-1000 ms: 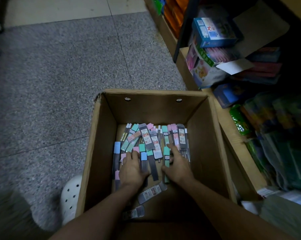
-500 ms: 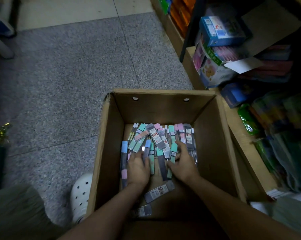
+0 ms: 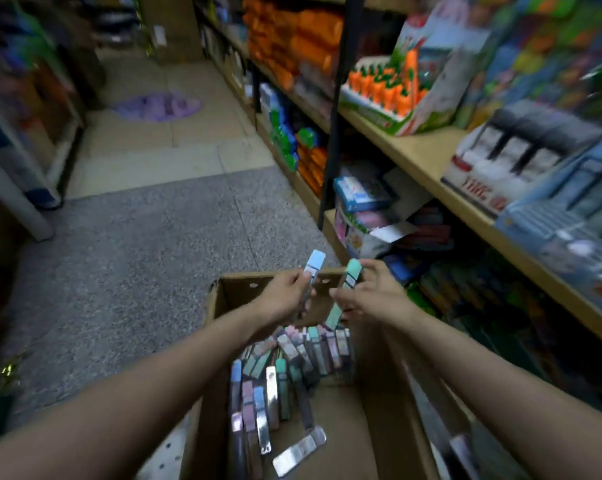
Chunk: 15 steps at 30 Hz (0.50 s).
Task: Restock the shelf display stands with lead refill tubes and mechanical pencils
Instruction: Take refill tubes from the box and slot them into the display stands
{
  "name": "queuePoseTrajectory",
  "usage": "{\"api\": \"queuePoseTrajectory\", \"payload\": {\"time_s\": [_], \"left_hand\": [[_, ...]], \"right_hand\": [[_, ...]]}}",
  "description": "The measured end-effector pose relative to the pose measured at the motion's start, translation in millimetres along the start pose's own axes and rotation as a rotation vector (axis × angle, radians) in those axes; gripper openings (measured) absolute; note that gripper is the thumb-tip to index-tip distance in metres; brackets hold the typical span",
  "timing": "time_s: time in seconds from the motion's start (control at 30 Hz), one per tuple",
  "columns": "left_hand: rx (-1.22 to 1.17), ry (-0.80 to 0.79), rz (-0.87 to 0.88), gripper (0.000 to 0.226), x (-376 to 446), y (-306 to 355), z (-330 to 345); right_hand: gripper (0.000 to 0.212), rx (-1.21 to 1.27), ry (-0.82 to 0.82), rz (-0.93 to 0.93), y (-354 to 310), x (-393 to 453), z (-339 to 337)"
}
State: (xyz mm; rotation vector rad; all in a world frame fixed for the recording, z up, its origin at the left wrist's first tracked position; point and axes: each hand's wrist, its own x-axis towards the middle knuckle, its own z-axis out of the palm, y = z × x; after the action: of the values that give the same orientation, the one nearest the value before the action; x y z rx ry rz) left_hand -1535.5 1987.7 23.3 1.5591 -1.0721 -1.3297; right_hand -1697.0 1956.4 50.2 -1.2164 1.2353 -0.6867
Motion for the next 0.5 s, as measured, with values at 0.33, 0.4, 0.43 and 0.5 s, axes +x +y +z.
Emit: {"api": "queuePoseTrajectory", "payload": {"time_s": [0.33,0.4,0.43,0.5], "left_hand": [[-0.25,-0.342,0.129,0.03,-16,102,38],[-0.257,-0.391,0.184,0.03,-20,112,56],[-0.226,-0.418,0.219,0.035,-23,117,65],[-0.185,-0.462,0.29,0.045,-28,125,81]], "right_hand": [[0.053,-0.151,0.228,-0.409,-84,-74,-69],[0.048,-0.136,0.293,-0.446,-91,-82,-84],[0.045,-0.134,0.322,-0.456,-93,-86,-91],[0.042,-0.16,0.384,-0.45,-98,-94,-104]]}}
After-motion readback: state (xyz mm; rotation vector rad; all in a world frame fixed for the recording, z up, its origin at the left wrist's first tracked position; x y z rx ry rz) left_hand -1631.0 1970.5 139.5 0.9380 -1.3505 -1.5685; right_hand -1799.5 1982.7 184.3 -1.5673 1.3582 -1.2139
